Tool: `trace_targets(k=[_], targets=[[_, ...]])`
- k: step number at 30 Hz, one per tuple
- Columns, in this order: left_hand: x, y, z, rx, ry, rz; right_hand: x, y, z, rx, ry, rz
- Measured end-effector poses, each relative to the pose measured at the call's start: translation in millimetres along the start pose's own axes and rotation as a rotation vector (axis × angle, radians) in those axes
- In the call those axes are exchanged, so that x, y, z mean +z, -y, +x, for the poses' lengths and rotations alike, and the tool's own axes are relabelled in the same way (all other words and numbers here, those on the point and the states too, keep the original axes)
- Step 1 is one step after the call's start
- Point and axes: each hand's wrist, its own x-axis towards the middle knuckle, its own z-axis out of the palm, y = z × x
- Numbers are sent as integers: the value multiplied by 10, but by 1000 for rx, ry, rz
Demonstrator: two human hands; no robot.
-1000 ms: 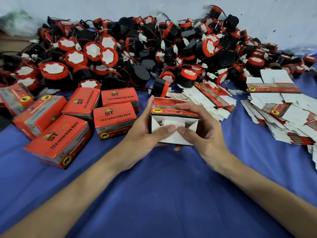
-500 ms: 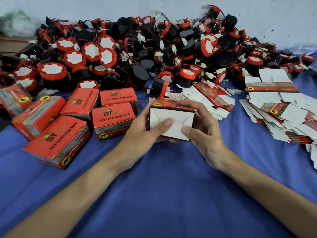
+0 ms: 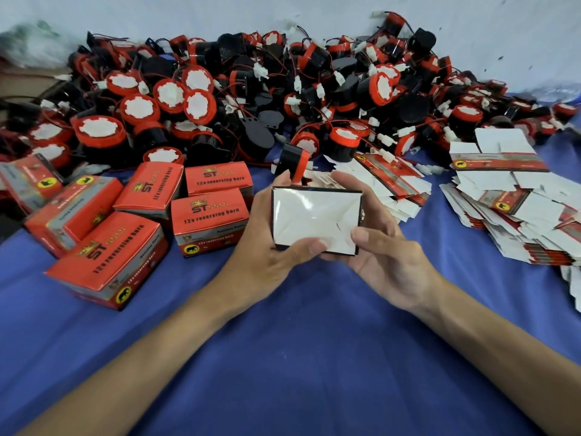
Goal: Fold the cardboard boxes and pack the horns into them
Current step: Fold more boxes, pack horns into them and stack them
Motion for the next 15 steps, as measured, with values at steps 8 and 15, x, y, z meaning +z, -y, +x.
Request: trace_targets(k=[8,15], targets=[[-37,19,45,-67,-9,32,57,-122,8,-22,-70,-22],[11,40,-32,179,-21,423,110,-64,13,-184,-263,-554]])
